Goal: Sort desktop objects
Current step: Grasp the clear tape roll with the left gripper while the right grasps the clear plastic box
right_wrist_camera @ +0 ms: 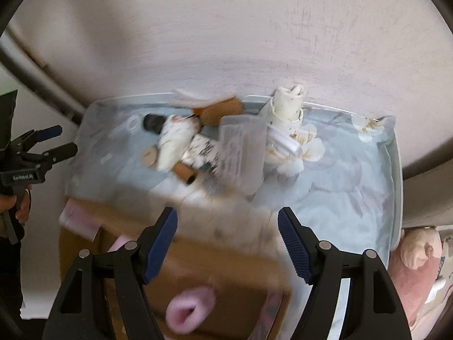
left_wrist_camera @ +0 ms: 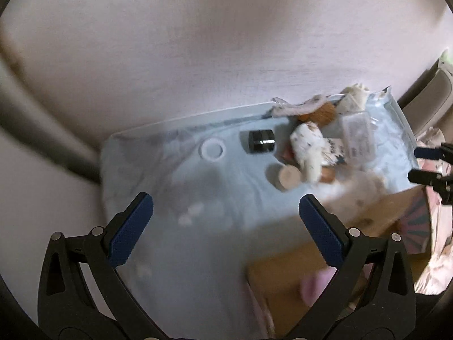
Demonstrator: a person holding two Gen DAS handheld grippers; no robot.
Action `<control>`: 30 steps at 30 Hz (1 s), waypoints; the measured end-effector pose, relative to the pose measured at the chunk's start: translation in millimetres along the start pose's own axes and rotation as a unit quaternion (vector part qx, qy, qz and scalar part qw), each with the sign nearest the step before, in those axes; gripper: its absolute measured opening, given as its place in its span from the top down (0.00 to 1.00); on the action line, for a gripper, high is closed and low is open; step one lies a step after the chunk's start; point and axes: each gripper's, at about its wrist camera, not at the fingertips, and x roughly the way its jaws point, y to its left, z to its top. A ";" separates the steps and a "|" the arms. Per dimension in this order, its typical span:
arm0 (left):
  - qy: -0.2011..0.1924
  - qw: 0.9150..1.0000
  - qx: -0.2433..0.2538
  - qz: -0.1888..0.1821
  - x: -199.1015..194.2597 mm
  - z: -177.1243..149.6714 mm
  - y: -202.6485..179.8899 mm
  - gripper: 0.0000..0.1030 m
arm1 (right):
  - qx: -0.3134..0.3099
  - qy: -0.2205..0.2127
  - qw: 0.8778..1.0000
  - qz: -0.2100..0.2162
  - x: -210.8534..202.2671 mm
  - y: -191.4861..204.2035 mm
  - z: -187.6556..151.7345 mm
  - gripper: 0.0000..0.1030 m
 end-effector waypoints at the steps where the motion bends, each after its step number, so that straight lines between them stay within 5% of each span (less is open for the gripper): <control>1: 0.000 1.000 0.001 -0.012 11.3 4.3 3.6 0.01 | 0.002 0.003 1.000 0.002 7.7 -3.5 5.9 0.32; 13: 0.015 0.999 -0.011 -0.045 113.4 21.0 23.3 0.24 | 0.035 0.047 0.998 0.008 69.9 -20.7 33.6 0.32; 24: 0.006 0.999 -0.006 -0.047 125.9 23.3 19.6 0.35 | 0.049 0.058 0.997 0.020 92.1 -21.4 44.1 0.32; 30: -0.005 1.000 0.015 -0.017 123.2 19.3 13.6 0.56 | 0.055 0.076 0.996 0.016 98.4 -17.3 41.3 0.34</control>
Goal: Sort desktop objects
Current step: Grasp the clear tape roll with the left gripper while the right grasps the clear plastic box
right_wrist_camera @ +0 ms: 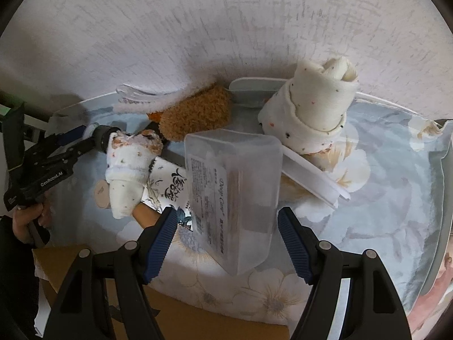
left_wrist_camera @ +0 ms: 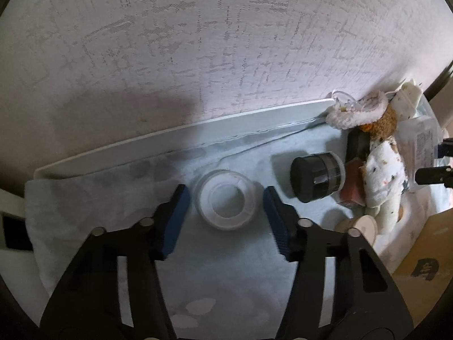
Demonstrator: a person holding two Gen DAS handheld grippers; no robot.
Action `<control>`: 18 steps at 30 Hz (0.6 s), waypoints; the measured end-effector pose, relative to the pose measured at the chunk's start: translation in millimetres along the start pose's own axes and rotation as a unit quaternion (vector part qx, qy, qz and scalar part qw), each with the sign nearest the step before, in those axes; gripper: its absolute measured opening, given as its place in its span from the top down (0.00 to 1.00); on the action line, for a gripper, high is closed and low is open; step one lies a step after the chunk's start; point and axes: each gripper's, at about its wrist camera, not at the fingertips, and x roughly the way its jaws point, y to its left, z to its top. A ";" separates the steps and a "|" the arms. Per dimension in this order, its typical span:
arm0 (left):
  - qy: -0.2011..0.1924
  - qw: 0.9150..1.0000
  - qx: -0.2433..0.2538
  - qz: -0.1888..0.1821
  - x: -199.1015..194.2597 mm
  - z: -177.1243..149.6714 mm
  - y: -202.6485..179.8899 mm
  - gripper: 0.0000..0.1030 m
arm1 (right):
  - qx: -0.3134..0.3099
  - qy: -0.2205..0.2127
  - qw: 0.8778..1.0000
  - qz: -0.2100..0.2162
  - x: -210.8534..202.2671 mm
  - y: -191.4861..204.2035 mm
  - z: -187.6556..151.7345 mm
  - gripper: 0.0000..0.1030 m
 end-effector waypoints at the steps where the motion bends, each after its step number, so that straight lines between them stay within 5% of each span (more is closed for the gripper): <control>1: -0.002 1.000 0.001 -0.001 -0.9 -0.9 0.1 0.60 | 0.002 0.002 1.000 0.001 0.7 0.1 -0.4 0.45; 18: -0.008 1.000 -0.008 -0.013 -40.4 -6.9 -19.1 0.61 | 0.027 -0.030 0.999 0.009 -26.1 0.3 -24.9 0.69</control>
